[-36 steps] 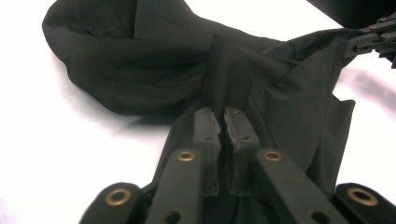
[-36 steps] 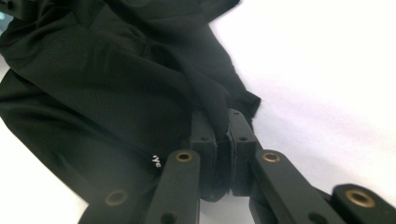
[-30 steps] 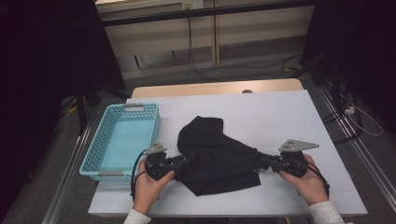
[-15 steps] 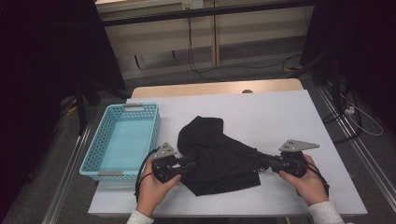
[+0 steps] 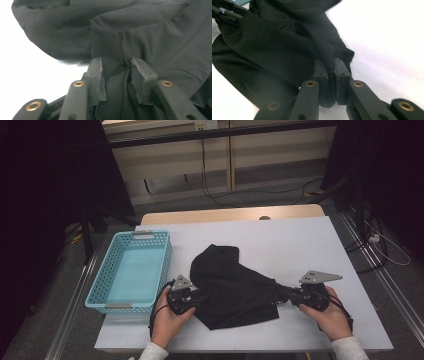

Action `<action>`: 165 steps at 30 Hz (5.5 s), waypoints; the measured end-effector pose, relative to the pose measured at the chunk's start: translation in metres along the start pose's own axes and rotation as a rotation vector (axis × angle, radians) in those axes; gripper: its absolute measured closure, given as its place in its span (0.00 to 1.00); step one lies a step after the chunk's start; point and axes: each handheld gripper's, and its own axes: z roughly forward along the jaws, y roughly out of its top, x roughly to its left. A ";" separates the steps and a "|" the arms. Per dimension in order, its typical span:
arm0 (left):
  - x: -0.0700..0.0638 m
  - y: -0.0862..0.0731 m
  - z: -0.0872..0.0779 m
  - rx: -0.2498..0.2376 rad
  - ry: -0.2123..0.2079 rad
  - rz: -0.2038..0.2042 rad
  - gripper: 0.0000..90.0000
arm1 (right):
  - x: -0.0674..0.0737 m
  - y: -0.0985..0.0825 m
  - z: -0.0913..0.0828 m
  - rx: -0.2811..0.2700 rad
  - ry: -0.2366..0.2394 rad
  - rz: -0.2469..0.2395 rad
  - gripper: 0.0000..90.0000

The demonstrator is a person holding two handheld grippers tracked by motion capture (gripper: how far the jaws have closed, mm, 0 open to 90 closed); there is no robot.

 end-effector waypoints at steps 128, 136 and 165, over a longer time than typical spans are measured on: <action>0.027 0.076 -0.070 -0.266 -0.080 -0.152 0.94 | -0.018 0.054 -0.034 -0.172 -0.034 0.027 0.94; 0.042 0.088 -0.065 -0.259 -0.088 -0.165 0.94 | -0.030 0.062 -0.028 -0.155 -0.041 0.050 0.94; 0.021 0.117 -0.004 -0.168 -0.032 -0.112 0.24 | -0.027 0.072 0.025 -0.120 -0.188 0.055 0.30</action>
